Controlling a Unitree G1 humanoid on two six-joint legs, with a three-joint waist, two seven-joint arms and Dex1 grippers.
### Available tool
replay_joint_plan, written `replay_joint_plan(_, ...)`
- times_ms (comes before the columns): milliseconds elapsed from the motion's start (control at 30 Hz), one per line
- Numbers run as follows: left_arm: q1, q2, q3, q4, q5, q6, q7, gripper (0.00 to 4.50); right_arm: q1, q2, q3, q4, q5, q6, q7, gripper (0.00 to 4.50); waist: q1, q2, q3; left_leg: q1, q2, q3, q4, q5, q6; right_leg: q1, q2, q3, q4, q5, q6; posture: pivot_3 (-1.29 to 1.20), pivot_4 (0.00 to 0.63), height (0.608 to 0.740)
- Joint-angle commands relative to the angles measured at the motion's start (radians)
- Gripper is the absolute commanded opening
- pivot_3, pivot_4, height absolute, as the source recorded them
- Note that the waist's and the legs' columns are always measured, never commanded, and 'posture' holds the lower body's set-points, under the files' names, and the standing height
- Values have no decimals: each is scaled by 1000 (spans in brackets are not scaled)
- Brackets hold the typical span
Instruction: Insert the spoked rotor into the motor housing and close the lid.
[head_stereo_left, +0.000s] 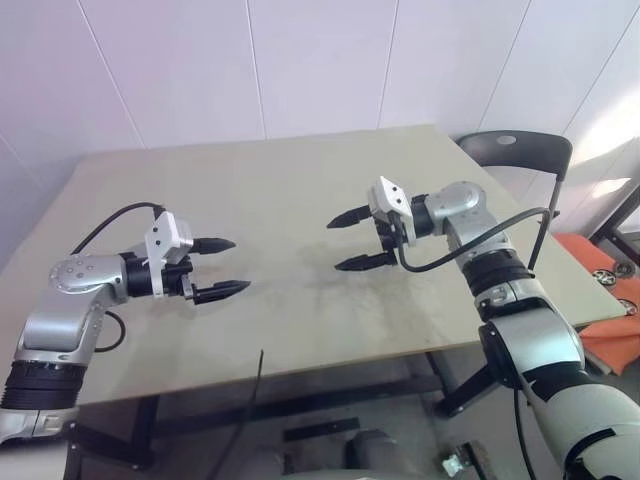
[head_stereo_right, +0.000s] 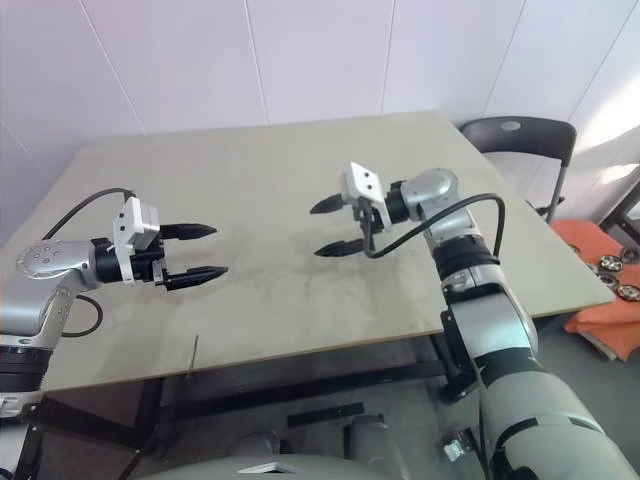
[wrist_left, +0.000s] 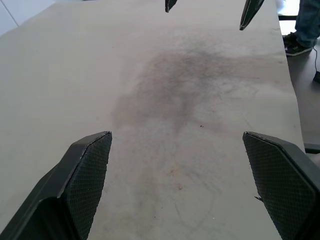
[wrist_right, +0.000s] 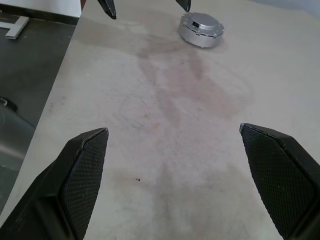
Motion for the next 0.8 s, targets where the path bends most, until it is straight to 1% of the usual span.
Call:
replay_joint_plan(33, -22, 7, 13, -11, -7, -8, 0, 4463, -16, -13, -8, -43, 10, 0, 6, 4436, 0, 0, 0, 0, 0, 0, 0, 0, 0, 0, 0, 0, 0, 0, 0, 0, 0, 740)
replay_joint_plan(233, -23, 5, 7, 18, 7, -33, -6, 4463, 2, -22, -4, -70, 11, 20, 12, 4436, 0, 0, 0, 0, 0, 0, 0, 0, 0, 0, 0, 0, 0, 0, 0, 0, 0, 740)
replay_joint_plan(800, -64, 15, -6, 40, 5, -27, -30, 4463, 25, -34, -8, -124, 18, 58, 5, 4436, 1, 0, 0, 0, 0, 0, 0, 0, 0, 0, 0, 0, 0, 0, 0, 0, 0, 740)
